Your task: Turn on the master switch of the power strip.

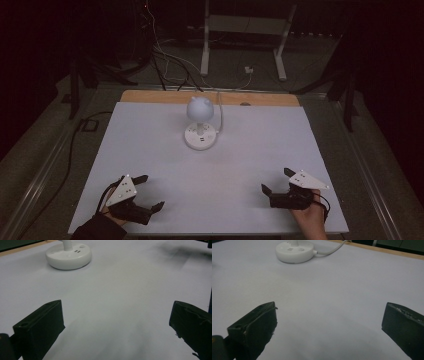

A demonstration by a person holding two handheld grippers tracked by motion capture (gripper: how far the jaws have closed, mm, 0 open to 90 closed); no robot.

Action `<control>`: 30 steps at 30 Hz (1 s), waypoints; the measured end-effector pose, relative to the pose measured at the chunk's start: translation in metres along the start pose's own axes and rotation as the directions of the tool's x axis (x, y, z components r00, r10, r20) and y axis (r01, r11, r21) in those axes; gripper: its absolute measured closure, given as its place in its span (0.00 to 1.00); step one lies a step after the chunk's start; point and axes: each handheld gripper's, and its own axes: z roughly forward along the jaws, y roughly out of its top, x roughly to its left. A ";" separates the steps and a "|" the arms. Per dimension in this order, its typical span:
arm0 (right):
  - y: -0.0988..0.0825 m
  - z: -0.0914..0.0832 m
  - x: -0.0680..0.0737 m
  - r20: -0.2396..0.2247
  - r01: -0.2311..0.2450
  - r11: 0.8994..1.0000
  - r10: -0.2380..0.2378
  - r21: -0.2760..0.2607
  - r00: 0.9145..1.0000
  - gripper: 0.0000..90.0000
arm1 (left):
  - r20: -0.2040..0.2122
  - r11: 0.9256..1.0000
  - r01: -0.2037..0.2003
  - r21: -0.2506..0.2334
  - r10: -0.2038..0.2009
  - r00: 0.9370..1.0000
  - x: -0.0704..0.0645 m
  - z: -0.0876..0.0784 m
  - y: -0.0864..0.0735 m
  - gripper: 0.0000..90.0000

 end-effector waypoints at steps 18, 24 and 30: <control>0.026 0.005 0.005 -0.042 0.003 1.000 -0.003 -0.005 0.999 0.00 | 0.005 1.000 0.001 -0.009 -0.001 1.000 -0.001 0.000 0.001 0.00; 0.037 0.010 0.007 -0.073 0.009 1.000 -0.009 0.003 0.997 0.00 | 0.006 1.000 -0.001 -0.009 0.001 1.000 -0.002 0.000 0.001 0.00; 0.050 0.016 0.008 -0.093 0.018 1.000 -0.019 -0.010 0.996 0.00 | 0.007 1.000 -0.001 -0.011 0.001 1.000 -0.001 -0.001 0.001 0.00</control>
